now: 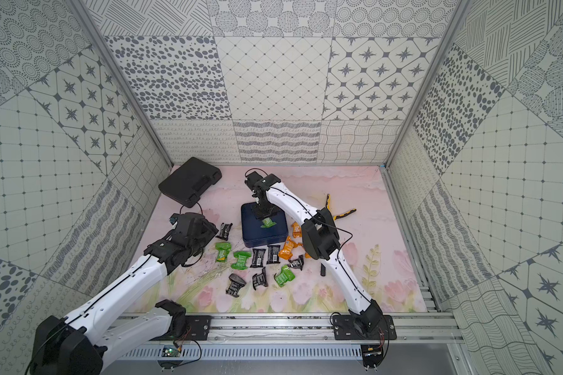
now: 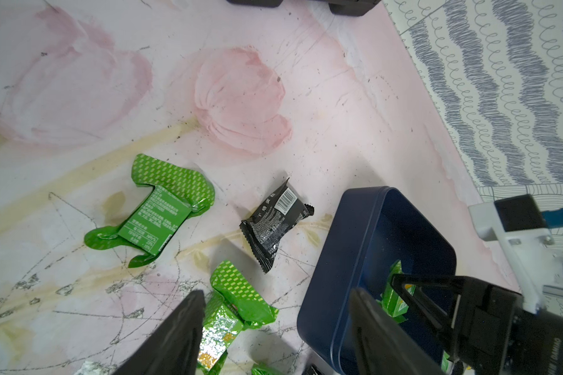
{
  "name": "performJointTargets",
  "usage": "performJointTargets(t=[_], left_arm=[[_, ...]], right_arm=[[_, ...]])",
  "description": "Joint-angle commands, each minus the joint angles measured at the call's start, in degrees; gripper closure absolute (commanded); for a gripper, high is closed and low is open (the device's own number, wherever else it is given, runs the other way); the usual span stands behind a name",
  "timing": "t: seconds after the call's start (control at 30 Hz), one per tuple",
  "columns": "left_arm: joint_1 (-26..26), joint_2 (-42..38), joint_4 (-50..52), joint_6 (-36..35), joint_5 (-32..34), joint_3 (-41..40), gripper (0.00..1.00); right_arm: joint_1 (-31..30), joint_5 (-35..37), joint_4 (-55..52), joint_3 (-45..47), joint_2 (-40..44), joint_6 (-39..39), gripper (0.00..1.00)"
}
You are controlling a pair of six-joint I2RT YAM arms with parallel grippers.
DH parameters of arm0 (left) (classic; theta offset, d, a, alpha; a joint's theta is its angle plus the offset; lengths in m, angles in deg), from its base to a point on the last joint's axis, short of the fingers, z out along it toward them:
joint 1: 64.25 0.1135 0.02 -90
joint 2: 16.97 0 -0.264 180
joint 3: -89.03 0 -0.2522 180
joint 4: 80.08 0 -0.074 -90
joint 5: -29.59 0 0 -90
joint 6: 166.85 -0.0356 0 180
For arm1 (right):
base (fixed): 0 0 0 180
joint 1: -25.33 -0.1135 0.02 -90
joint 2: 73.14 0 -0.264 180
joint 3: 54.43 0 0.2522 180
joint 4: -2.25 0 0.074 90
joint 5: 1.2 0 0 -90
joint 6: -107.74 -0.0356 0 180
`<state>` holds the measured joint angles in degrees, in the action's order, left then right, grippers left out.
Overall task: Take the cookies out of the storage box
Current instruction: Pick up the cookie from the storage box, then place the cookie at the center of the board.
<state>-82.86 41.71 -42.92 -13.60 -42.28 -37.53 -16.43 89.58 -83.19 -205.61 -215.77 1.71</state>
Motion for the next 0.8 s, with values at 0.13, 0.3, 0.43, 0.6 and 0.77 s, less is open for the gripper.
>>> performJointTargets(t=[0.13,0.3,0.43,0.6,0.77], left_arm=[[0.4,-0.1,-0.6,0.4,-0.7,1.0,0.27],[0.4,0.4,-1.7,-0.6,-0.9,1.1,0.27],[0.3,1.6,-2.5,-2.1,-1.4,1.6,0.27],[0.4,2.5,-3.9,-3.1,-2.5,1.5,0.27],[0.4,3.1,-5.2,-4.1,-3.8,1.1,0.27]], right_arm=[[0.1,0.5,-0.2,-2.6,1.8,-0.1,0.72],[-0.2,0.3,-1.7,0.6,7.4,-1.4,0.72],[-1.0,0.8,-1.4,9.5,14.7,-3.3,0.72],[-1.6,2.5,0.9,22.7,25.2,-7.7,0.72],[-1.6,5.1,2.1,36.8,36.2,-13.6,0.72]])
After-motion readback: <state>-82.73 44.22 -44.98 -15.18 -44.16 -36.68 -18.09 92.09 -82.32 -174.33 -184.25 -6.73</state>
